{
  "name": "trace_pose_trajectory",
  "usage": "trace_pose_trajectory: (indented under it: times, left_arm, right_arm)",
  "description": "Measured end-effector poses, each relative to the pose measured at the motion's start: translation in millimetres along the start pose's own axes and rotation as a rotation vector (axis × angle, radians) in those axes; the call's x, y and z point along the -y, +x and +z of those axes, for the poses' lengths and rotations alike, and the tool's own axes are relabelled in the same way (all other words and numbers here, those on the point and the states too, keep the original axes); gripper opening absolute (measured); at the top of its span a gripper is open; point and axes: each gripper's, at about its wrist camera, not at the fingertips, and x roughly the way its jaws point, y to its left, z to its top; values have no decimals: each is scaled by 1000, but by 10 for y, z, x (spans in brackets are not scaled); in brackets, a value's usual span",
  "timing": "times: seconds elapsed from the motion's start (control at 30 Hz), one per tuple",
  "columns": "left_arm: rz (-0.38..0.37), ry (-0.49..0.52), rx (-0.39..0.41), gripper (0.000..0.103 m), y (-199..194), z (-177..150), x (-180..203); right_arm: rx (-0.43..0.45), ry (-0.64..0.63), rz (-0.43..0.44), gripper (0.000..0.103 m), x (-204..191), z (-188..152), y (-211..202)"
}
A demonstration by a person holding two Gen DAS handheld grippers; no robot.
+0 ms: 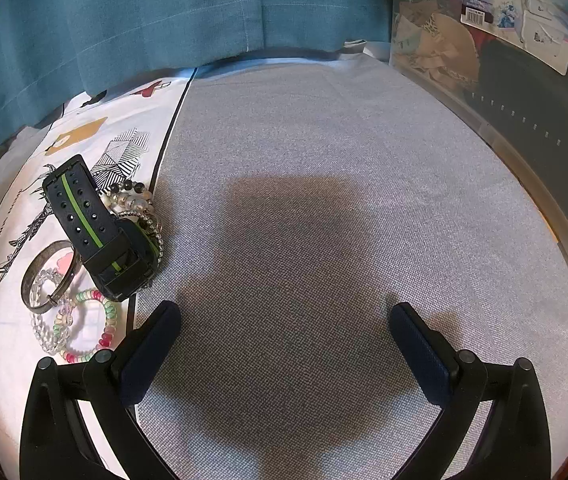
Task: Organize jewelry
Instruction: 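Move the right tool over the black watch while the left tool returns to the jewelry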
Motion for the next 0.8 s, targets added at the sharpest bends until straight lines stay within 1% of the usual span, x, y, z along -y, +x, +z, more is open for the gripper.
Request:
trace_pose_trajectory:
  times: [0.07, 0.17, 0.33, 0.4, 0.43, 0.53, 0.6, 0.73, 0.8]
  left_arm:
    - [-10, -1, -34, 102, 81, -19, -6]
    - [-12, 6, -58, 102, 128, -46, 21]
    - [-30, 28, -9, 102, -41, -53, 130]
    - [-55, 37, 13, 102, -183, -49, 222]
    - [-80, 46, 19, 102, -264, -52, 285]
    - [-186, 99, 41, 102, -590, -128, 544]
    - [-219, 142, 58, 102, -798, -188, 719]
    - [-222, 272, 85, 102, -1242, -479, 1121]
    - [-230, 324, 54, 102, -1373, -651, 1330]
  right_arm:
    - [0, 0, 0, 103, 1, -1, 2]
    - [0, 0, 0, 103, 2, 0, 7]
    - [0, 0, 0, 103, 2, 0, 6]
    - [0, 0, 0, 103, 1, 1, 4]
    - [-1, 0, 0, 103, 2, 0, 7]
    - [-1, 0, 0, 103, 4, 1, 8]
    - [-1, 0, 0, 103, 2, 3, 5]
    - [-1, 0, 0, 103, 5, 3, 9]
    - [-1, 0, 0, 103, 4, 5, 7]
